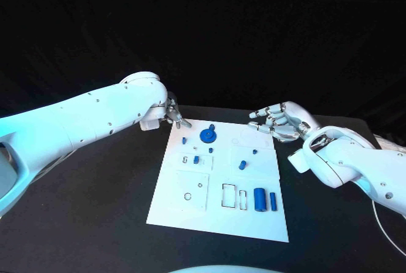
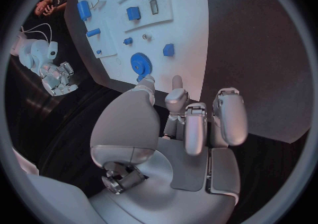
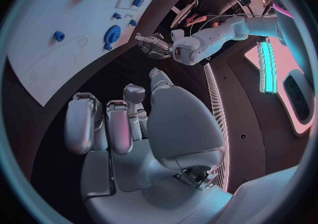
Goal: Assemble the parts on the task board
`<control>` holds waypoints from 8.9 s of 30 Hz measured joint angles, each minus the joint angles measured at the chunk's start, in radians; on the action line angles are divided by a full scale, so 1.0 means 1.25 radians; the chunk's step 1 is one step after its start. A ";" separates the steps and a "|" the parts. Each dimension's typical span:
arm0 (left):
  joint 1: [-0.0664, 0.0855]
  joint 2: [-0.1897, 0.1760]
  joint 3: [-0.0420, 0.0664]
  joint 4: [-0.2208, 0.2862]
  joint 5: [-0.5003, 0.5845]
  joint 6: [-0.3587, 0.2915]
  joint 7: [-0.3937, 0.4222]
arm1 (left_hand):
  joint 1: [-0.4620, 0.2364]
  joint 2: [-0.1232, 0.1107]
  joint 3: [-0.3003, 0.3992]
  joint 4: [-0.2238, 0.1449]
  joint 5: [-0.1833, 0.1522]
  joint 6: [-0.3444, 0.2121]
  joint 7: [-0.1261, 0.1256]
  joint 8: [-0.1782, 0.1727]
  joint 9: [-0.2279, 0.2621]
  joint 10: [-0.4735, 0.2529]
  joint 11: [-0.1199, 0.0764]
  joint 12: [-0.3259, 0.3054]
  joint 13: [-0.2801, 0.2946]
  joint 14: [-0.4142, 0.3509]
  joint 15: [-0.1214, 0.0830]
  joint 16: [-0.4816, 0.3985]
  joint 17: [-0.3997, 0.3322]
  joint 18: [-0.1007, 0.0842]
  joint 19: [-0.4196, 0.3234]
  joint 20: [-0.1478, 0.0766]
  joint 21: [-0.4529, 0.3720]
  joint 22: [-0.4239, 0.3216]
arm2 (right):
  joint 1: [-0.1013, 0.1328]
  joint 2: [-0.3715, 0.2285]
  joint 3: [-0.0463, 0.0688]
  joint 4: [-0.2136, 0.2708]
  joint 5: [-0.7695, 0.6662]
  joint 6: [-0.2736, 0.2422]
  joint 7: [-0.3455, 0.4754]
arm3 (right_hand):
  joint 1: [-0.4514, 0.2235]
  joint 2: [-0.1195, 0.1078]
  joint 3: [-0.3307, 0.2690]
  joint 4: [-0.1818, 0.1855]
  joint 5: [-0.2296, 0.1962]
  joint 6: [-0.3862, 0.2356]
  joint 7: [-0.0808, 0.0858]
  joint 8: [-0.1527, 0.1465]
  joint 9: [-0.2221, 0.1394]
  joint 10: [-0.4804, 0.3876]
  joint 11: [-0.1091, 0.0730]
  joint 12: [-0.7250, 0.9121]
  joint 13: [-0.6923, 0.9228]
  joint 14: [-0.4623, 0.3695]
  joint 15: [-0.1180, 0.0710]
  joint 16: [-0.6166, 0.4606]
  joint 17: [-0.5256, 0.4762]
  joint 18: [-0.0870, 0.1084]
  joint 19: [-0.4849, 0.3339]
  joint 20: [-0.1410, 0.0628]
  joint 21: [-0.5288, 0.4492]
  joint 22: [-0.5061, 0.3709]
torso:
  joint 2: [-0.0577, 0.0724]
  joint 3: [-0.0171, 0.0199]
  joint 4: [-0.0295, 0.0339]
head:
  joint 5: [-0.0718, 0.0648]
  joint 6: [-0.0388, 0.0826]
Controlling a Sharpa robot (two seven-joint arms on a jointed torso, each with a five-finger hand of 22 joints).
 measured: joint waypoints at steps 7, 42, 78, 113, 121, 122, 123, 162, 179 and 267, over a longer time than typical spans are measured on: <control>-0.002 0.033 -0.010 -0.044 -0.013 0.032 0.003 | 0.003 0.003 0.000 0.000 0.000 0.005 -0.001 0.000 -0.002 0.000 0.000 0.000 0.000 0.000 0.000 0.000 0.000 0.000 0.000 0.000 0.000 0.000 | 0.000 0.002 0.000 0.001 0.000 0.001 0.001 | 0.000 0.000 0.000 0.000 0.000 0.000 0.000 0.000 0.000 0.000 0.000 0.000 0.000 0.000 0.000 0.000 0.000 0.000 0.000 0.000 0.000 0.000 | 0.000 -0.0004 -0.0004 | 0.004 -0.002; -0.014 0.064 -0.017 -0.073 -0.010 0.121 0.007 | 0.033 0.039 0.001 -0.006 0.000 0.033 -0.010 0.004 -0.011 0.015 -0.009 0.015 0.015 0.000 0.000 0.000 0.000 0.000 0.009 -0.003 0.010 0.000 | 0.000 0.007 0.000 -0.003 -0.001 0.007 0.002 | 0.004 0.004 -0.002 -0.002 0.000 0.003 0.003 0.000 0.000 0.000 0.000 0.000 0.000 0.000 0.000 0.000 0.000 0.000 0.000 0.000 0.000 0.000 | -0.001 0.0006 -0.0005 | 0.005 -0.008; -0.014 0.061 -0.017 -0.075 0.004 0.138 0.010 | 0.112 0.061 0.053 -0.035 0.000 0.041 -0.019 0.019 -0.004 0.020 -0.014 0.015 0.011 0.000 -0.006 0.000 0.000 0.000 0.014 -0.009 0.010 -0.001 | 0.000 0.010 0.000 -0.006 -0.001 0.012 0.001 | 0.004 0.004 -0.002 -0.002 0.000 0.006 0.000 0.000 0.001 0.000 0.000 0.000 0.000 0.000 0.000 0.000 0.000 0.000 0.000 0.000 0.000 -0.001 | -0.001 0.0005 0.0004 | 0.008 -0.013; -0.014 0.061 -0.017 -0.076 0.015 0.152 0.011 | 0.092 0.049 0.045 -0.030 0.000 0.050 -0.022 0.033 0.005 0.026 -0.020 0.019 0.013 0.000 -0.012 0.000 0.000 0.000 0.017 -0.012 0.014 -0.001 | 0.000 0.011 0.000 -0.007 -0.001 0.013 0.001 | 0.004 0.004 -0.002 -0.002 0.000 0.005 0.000 0.000 0.001 0.000 0.000 0.000 0.001 0.000 0.000 0.000 0.000 0.000 0.000 0.000 0.000 -0.001 | -0.001 0.0009 -0.0002 | 0.010 -0.017; -0.014 0.062 -0.017 -0.077 0.021 0.151 0.011 | 0.164 0.054 0.139 -0.076 0.003 0.037 -0.028 0.029 0.003 0.023 -0.023 0.012 0.006 0.000 -0.017 0.000 0.000 0.000 0.020 -0.015 0.014 -0.001 | 0.000 0.011 0.000 -0.007 -0.001 0.013 0.001 | 0.004 0.004 -0.002 -0.002 0.000 0.005 0.000 0.000 0.001 0.000 0.000 0.000 0.001 0.000 0.000 0.000 0.000 0.000 0.000 0.000 0.000 -0.001 | -0.001 0.0009 0.0000 | 0.009 -0.018; -0.013 0.062 -0.017 -0.078 0.022 0.151 0.011 | 0.169 0.052 0.153 -0.081 0.003 0.034 -0.028 0.028 0.003 0.023 -0.023 0.009 0.004 0.000 -0.017 0.000 0.000 0.000 0.020 -0.015 0.014 -0.001 | 0.000 0.011 0.000 -0.007 -0.001 0.013 0.001 | 0.004 0.004 -0.002 -0.002 0.000 0.005 0.000 0.000 0.001 0.000 0.000 0.000 0.001 0.000 0.000 0.000 0.000 0.000 0.000 0.000 0.000 -0.001 | -0.001 0.0009 -0.0002 | 0.010 -0.018; -0.013 0.063 -0.017 -0.078 0.022 0.151 0.011 | 0.173 0.050 0.166 -0.085 0.004 0.032 -0.028 0.026 0.003 0.023 -0.023 0.008 0.003 0.000 -0.017 0.000 0.000 0.000 0.020 -0.015 0.014 -0.001 | 0.000 0.011 0.000 -0.007 -0.001 0.013 0.001 | 0.004 0.004 -0.002 -0.002 0.000 0.005 0.000 0.000 0.001 0.000 0.000 0.000 0.001 0.000 0.000 0.000 0.000 0.000 0.000 0.000 0.000 -0.001 | -0.001 0.0009 -0.0004 | 0.010 -0.018; -0.039 -0.154 -0.033 0.266 0.071 -0.045 0.091 | 0.081 -0.074 0.402 -0.102 0.110 0.027 -0.022 0.074 0.053 0.051 -0.022 0.019 0.018 0.000 -0.017 0.000 0.000 0.000 0.023 -0.012 0.017 -0.001 | 0.000 0.006 -0.001 -0.007 0.001 0.017 0.001 | 0.000 0.008 -0.002 -0.002 0.000 0.005 0.000 0.000 0.001 0.000 0.000 0.006 0.003 0.000 0.000 0.000 0.000 0.000 0.000 0.000 0.000 -0.001 | -0.004 0.0012 0.0026 | 0.011 -0.020; -0.078 -0.177 -0.038 0.306 0.010 -0.078 0.084 | 0.069 -0.080 0.415 -0.113 0.110 0.028 -0.020 0.075 0.053 0.053 -0.024 0.023 0.021 0.000 -0.017 0.000 0.000 0.000 0.026 -0.014 0.019 -0.001 | -0.002 0.006 -0.001 -0.007 0.002 0.017 0.001 | 0.000 0.008 -0.002 -0.002 0.000 0.005 0.000 0.000 0.001 0.000 0.000 0.006 0.003 0.000 0.000 0.000 0.000 0.000 0.000 0.000 0.000 -0.001 | -0.004 0.0008 0.0031 | 0.013 -0.024; -0.082 -0.134 -0.037 0.267 -0.020 0.005 0.018 | -0.161 -0.064 0.295 -0.061 0.114 0.105 -0.046 0.067 0.024 0.089 -0.043 0.074 0.079 0.000 -0.023 0.000 0.000 0.000 0.034 -0.023 0.042 0.000 | -0.003 0.000 -0.001 -0.004 0.004 0.017 0.001 | 0.003 0.012 -0.004 -0.005 0.000 0.011 0.000 0.000 0.002 0.000 0.000 0.006 0.002 0.000 0.000 -0.003 0.000 0.000 0.000 0.000 -0.003 -0.002 | -0.004 0.0015 0.0031 | 0.008 -0.035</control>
